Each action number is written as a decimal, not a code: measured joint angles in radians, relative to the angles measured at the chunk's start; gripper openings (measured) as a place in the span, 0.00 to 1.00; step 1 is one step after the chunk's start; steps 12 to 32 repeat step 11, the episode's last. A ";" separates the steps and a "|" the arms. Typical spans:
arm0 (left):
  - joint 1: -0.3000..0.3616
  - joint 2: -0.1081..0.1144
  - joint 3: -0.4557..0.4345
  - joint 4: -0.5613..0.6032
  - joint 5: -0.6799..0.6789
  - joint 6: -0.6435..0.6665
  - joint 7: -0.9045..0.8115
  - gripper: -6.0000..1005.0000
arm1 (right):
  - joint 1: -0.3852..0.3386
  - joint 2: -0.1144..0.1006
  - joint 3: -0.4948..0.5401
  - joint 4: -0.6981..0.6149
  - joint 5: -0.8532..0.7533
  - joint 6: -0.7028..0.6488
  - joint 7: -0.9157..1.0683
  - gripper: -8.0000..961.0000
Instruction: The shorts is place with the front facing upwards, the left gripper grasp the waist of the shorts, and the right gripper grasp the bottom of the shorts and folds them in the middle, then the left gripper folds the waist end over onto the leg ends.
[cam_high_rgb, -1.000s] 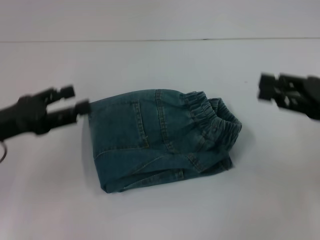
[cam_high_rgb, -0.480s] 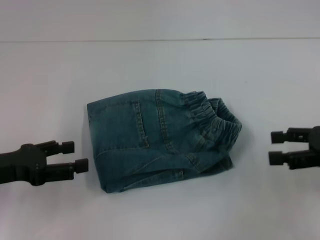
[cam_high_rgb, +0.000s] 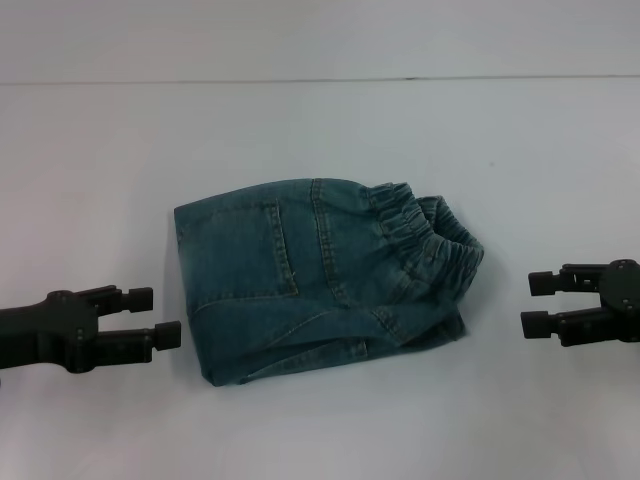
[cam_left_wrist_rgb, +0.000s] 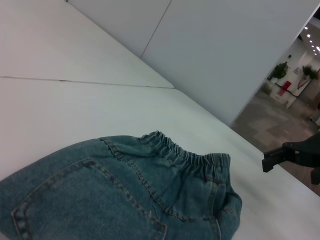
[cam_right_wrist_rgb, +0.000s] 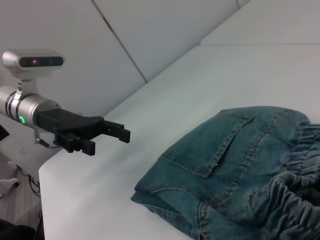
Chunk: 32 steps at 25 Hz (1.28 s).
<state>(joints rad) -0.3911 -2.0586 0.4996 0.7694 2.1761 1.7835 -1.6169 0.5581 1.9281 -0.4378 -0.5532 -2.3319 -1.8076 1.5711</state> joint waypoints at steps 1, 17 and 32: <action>0.000 0.000 0.000 0.000 0.000 -0.001 0.000 0.89 | 0.000 0.000 0.001 0.000 0.000 0.003 0.000 0.98; -0.004 -0.003 0.024 -0.005 0.001 -0.011 -0.001 0.89 | 0.003 0.005 0.003 -0.001 0.001 0.009 -0.006 0.98; -0.004 -0.003 0.024 -0.005 0.001 -0.011 -0.001 0.89 | 0.003 0.005 0.003 -0.001 0.001 0.009 -0.006 0.98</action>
